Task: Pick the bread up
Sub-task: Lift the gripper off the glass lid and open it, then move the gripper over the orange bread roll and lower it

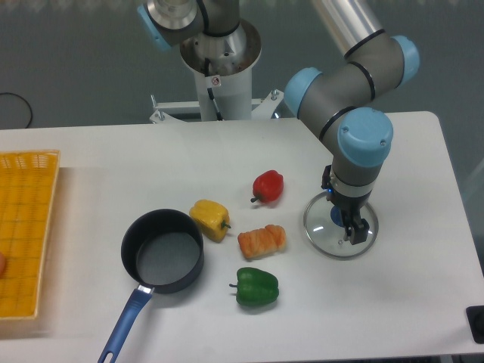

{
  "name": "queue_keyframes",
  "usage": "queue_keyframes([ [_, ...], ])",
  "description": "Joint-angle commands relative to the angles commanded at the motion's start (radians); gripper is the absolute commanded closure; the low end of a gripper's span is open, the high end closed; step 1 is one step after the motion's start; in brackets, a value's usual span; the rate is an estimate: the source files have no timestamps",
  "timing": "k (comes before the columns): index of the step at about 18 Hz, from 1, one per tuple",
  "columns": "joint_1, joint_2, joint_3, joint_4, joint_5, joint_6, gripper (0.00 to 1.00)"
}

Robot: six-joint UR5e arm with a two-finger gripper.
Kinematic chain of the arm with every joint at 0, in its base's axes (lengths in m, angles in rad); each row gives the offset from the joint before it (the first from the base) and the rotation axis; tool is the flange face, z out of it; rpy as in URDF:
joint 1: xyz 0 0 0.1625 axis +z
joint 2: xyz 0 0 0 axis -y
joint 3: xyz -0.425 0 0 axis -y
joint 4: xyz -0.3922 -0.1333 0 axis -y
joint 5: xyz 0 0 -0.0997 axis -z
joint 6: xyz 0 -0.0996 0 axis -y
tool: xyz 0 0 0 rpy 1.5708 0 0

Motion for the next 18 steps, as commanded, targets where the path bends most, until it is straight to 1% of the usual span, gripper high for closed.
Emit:
queue_keyframes([
  [6,-0.003,0.006,-0.012,0.003,-0.012,0.003,0.0],
  [9,0.008,0.015,-0.052,0.029,-0.103,-0.003,0.0],
  [10,0.006,0.027,-0.058,0.041,-0.106,-0.006,0.0],
  [11,0.008,0.031,-0.058,0.041,-0.101,-0.005,0.0],
  [16,-0.005,0.025,-0.063,0.043,-0.08,-0.058,0.0],
  [18,-0.021,0.028,-0.083,0.049,-0.078,-0.058,0.0],
])
